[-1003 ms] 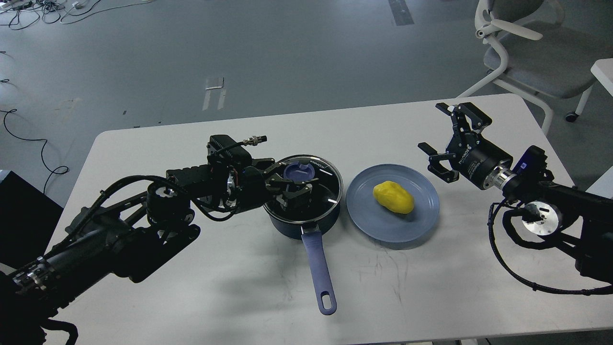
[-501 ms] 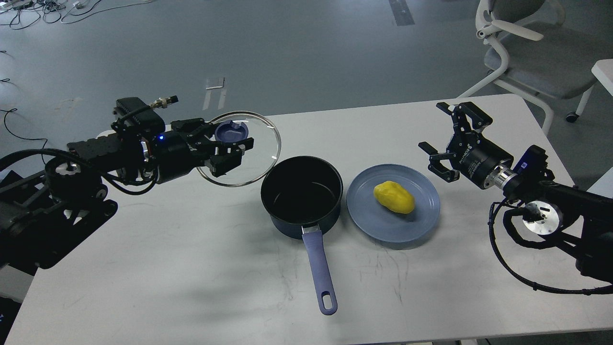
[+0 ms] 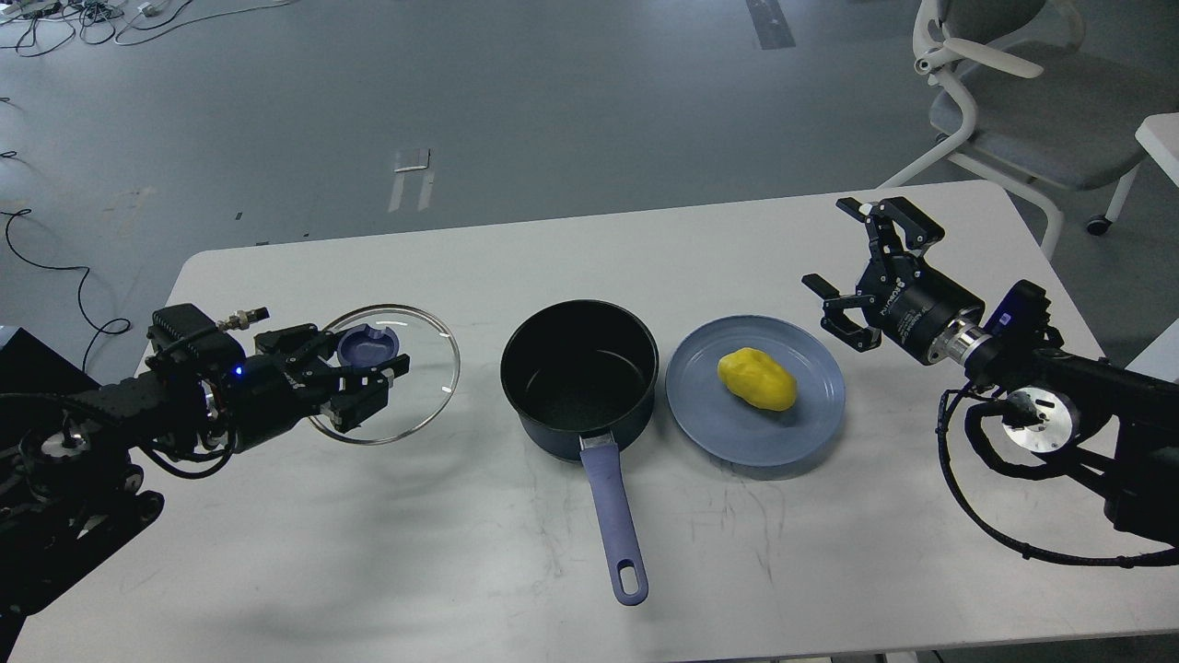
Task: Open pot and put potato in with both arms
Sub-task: 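Carry the lid beside the saucepan nearer the robot and lower it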
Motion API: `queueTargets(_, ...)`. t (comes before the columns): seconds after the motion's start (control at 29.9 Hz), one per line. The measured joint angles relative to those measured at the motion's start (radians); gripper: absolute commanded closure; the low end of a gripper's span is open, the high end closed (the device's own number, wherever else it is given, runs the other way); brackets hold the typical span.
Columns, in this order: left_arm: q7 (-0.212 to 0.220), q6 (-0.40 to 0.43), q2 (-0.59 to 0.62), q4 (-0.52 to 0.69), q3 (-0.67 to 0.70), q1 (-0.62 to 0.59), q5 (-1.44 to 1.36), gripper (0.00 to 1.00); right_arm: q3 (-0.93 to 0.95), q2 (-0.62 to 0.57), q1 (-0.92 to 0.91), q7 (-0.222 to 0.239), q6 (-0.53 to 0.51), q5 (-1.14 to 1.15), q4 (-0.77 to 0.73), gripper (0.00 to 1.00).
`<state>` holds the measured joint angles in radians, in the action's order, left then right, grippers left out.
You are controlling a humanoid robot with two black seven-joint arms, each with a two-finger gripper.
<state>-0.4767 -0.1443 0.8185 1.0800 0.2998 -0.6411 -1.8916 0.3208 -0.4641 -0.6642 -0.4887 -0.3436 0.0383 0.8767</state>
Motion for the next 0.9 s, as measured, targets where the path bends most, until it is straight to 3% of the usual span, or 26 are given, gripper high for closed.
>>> queueTargets(0.17, -0.011, -0.032, -0.046, -0.092, 0.001, 0.029, 0.014, 0.64, 0.0, -0.001, 0.001, 0.0, 0.0, 0.0, 0.001, 0.0)
queueTargets(0.63, -0.012, -0.071, -0.12, -0.182, 0.003, 0.096, 0.033, 0.57, 0.0, -0.001, 0.009, 0.0, 0.0, 0.0, 0.001, 0.0)
queueTargets(0.77, -0.012, -0.072, -0.134, -0.195, 0.003, 0.104, 0.04, 0.41, 0.0, -0.001, 0.013, 0.0, 0.0, -0.001, 0.001, 0.0)
queueTargets(0.9, -0.012, -0.073, -0.143, -0.205, 0.002, 0.106, 0.043, 0.17, -0.001, -0.001, 0.014, 0.0, 0.0, -0.001, 0.001, 0.0)
